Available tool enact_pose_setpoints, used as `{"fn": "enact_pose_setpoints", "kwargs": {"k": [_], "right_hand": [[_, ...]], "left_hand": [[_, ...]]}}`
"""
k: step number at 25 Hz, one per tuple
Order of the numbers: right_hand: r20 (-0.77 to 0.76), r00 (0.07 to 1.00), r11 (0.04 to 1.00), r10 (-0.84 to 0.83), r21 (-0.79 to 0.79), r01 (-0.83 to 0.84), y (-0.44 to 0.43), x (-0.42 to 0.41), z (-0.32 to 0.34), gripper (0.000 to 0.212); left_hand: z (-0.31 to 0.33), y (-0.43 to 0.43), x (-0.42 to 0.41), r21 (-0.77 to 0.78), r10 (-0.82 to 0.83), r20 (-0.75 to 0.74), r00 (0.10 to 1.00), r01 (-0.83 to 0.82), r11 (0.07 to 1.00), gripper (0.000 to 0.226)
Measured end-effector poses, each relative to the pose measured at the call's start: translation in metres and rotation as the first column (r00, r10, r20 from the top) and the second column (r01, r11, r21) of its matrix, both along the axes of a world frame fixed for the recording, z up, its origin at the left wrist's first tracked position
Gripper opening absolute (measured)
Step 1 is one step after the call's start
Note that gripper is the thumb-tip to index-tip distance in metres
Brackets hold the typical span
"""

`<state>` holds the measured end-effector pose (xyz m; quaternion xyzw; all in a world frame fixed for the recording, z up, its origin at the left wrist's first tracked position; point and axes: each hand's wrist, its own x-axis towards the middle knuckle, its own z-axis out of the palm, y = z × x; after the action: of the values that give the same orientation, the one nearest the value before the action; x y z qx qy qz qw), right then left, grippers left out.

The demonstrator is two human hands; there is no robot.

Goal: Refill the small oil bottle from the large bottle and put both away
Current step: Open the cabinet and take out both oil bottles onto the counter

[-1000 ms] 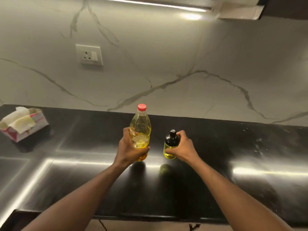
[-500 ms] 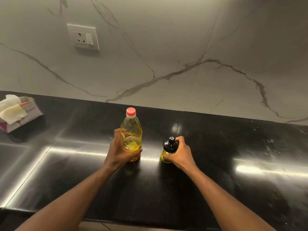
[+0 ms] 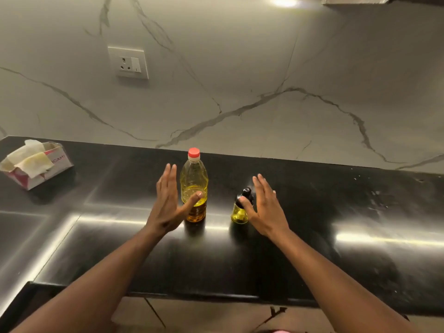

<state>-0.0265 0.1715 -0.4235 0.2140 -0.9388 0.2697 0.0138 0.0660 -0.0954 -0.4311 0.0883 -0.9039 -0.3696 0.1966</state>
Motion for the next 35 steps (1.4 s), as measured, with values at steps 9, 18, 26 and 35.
{"fn": "enact_pose_setpoints", "kwargs": {"k": [9,18,26,35], "right_hand": [[-0.479,0.854,0.976,0.203,0.174,-0.134,-0.012,0.116,0.131,0.079],[-0.731,0.619,0.951,0.286,0.136,-0.278,-0.034,0.246,0.272,0.074],[-0.803,0.451,0.878,0.389,0.176,-0.444,-0.058,0.363,0.365,0.071],[-0.830,0.417,0.844,0.371,0.114,-0.524,-0.156,0.434,0.414,0.069]], "left_hand": [[0.143,0.024,0.105,-0.435,-0.087,-0.339,0.937,-0.074,0.897,0.087],[0.294,0.054,0.258,-0.574,-0.062,-0.593,0.803,-0.368,0.732,0.077],[0.379,0.060,0.393,-0.537,0.107,-0.736,0.669,-0.672,0.509,0.071],[0.431,-0.023,0.442,-0.292,0.435,-0.616,0.656,-0.704,0.647,0.058]]}}
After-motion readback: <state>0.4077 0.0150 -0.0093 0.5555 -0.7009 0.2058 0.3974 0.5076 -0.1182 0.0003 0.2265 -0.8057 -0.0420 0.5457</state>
